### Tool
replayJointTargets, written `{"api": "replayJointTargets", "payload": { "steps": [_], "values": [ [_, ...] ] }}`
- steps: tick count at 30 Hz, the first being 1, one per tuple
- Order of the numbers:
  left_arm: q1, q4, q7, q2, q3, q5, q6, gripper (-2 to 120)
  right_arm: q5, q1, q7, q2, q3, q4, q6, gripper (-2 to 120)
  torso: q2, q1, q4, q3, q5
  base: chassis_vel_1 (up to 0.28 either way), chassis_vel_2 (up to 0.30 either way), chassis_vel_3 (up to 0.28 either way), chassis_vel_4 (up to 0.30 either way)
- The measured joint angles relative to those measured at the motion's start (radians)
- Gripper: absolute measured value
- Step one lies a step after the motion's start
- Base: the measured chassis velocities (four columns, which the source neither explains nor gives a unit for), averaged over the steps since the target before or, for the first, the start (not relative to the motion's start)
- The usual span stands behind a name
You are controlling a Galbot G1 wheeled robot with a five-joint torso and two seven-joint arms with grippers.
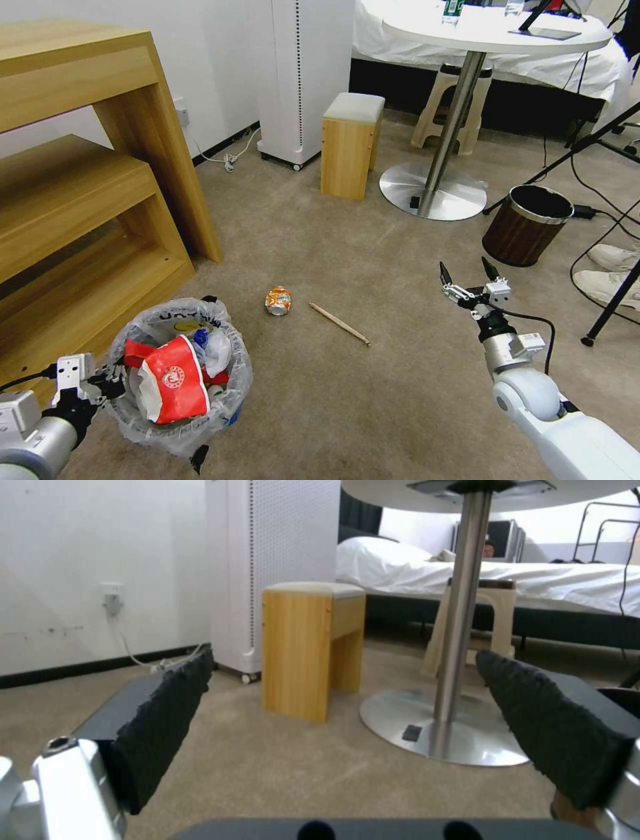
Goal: Pick up the trash bin and place the garbage on the floor into it.
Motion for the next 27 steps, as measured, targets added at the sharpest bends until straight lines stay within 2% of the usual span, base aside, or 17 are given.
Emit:
{"api": "replayJointTargets", "payload": {
  "steps": [27],
  "values": [
    [-0.012, -0.003, 0.000, -0.031, 0.032, 0.018, -0.012, 1, -0.005, 0.029, -0.009, -0.004, -0.044, -0.002, 0.000, 100, 0.000, 0.000, 0.0000, 0.000, 0.0001, -0.045, 0.042, 0.051, -0.050]
  ]
}}
